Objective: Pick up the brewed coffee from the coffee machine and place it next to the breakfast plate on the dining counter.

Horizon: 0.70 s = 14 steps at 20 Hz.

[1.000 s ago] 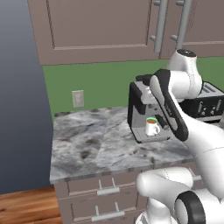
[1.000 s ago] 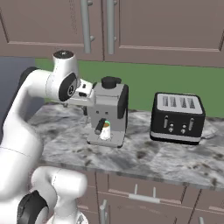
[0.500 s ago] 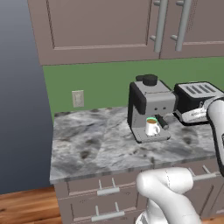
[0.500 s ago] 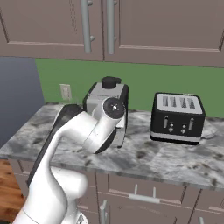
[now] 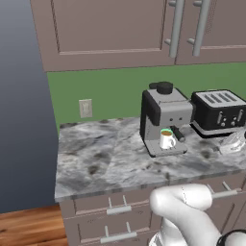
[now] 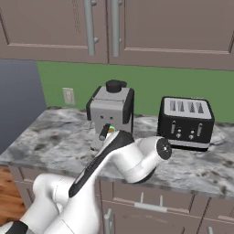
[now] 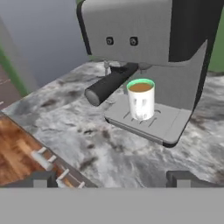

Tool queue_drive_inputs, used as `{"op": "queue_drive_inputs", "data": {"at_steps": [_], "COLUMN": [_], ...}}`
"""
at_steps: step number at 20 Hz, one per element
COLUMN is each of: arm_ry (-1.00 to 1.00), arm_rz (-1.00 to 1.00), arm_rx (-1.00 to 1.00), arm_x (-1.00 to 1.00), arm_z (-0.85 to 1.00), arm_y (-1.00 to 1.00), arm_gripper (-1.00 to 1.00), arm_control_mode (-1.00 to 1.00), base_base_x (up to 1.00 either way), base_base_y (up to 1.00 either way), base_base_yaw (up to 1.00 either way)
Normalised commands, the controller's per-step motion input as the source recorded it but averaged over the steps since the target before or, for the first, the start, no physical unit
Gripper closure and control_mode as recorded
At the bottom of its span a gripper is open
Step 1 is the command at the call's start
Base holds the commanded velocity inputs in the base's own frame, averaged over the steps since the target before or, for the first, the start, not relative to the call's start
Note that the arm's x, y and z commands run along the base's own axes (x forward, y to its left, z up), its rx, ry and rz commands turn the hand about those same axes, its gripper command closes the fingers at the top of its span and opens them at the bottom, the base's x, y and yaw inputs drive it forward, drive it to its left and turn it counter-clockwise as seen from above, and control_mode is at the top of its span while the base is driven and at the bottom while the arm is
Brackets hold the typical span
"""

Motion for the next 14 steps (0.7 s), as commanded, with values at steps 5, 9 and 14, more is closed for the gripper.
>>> {"op": "queue_drive_inputs", "data": {"at_steps": [5,9,14], "arm_ry": [-0.22,-0.16,-0.13], "arm_rz": [0.29,0.18,0.11], "arm_rx": [0.07,0.01,0.0], "arm_x": [0.44,0.29,0.14], "arm_z": [-0.47,-0.31,-0.18], "arm_y": [-0.08,0.0,0.04], "arm_gripper": [-1.0,-1.0,-1.0], "arm_control_mode": [-1.0,-1.0,-1.0], "base_base_x": [0.0,0.0,0.0], "base_base_y": [0.0,0.0,0.0], "base_base_yaw": [0.0,0.0,0.0]}}
